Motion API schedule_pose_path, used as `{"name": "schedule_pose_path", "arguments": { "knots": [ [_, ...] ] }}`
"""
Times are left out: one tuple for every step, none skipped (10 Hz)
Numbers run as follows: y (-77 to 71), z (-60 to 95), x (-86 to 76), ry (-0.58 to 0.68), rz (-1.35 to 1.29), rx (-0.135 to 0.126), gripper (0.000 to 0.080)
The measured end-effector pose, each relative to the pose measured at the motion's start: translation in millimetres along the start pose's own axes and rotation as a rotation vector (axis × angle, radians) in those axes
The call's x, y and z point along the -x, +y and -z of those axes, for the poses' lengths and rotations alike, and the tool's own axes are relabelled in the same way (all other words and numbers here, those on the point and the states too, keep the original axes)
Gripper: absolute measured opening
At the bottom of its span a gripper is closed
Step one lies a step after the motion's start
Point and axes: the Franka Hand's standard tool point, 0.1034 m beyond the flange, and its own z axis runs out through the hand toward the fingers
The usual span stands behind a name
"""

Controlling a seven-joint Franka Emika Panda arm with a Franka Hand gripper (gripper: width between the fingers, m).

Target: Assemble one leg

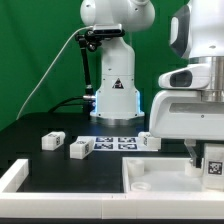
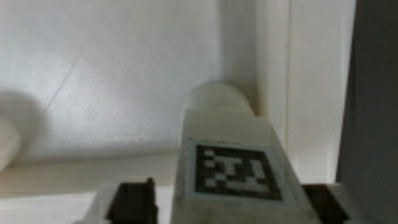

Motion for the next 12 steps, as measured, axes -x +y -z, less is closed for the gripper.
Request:
{"name": "schedule_pose_path", "arguments": {
  "knots": [
    [0.1, -0.3, 0.1, 0.0, -0.023, 0.0, 0.0272],
    [0.3, -0.5, 0.2, -0.001, -0.046, 0.0, 0.0272],
    [0.5, -1.0, 0.5, 0.0, -0.081, -0.001, 0.0272],
    [-0.4, -1.2, 0.8, 0.007, -0.253, -0.002, 0.0272],
    [-2.5, -1.3, 2.1, 0.008, -0.409, 0.0, 0.0272],
    [-2.2, -1.5, 2.2, 0.009, -0.554, 0.002, 0.0272],
    [-1.7, -1.4, 2.3, 0.01, -0.695, 0.004, 0.0272],
    [-1.4, -1.4, 2.4, 0.01, -0.775, 0.004, 0.0272],
    [-0.6, -1.2, 2.6, -0.002, -0.936, 0.004, 0.0272],
    [0.0, -1.4, 2.2, -0.013, -1.054, 0.008, 0.0272],
    [0.9, -1.7, 1.2, -0.016, -1.093, 0.012, 0.0272],
    [0.7, -2.1, 1.8, -0.032, -1.211, 0.0, 0.0273]
  ]
}}
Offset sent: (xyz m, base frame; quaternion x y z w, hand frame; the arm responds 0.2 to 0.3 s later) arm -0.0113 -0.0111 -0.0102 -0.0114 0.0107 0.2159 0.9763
